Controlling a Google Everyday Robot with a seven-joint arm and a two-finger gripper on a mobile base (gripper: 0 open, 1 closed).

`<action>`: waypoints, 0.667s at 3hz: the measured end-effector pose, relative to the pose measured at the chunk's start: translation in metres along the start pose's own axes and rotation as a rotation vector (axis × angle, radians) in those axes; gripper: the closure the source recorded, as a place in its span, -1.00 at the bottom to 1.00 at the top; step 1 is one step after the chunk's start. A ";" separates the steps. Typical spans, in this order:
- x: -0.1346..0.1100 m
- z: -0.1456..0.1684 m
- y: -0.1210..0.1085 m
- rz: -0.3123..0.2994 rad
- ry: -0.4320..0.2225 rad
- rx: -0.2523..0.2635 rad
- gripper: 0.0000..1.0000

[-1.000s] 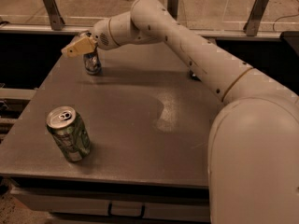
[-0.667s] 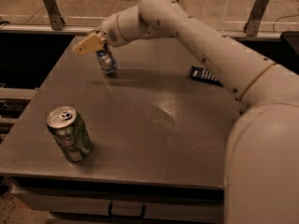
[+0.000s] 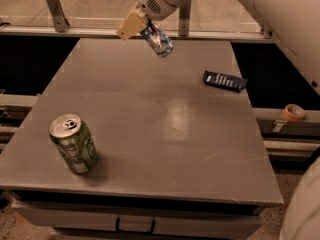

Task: Knock redbull can over

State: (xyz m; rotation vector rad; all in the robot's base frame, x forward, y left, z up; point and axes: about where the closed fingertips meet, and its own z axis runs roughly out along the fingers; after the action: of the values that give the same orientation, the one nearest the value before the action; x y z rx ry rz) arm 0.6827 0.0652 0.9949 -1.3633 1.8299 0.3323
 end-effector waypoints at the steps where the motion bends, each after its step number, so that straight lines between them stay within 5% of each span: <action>1: 0.002 0.017 0.026 -0.072 0.092 -0.129 1.00; 2: 0.019 0.050 0.069 -0.100 0.167 -0.313 1.00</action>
Offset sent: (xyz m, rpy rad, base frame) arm -0.0717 0.0710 -0.1065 -0.2320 0.3712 0.4083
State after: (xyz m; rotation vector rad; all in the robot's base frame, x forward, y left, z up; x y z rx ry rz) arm 0.6417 0.1105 0.9322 -1.7356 1.8933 0.4801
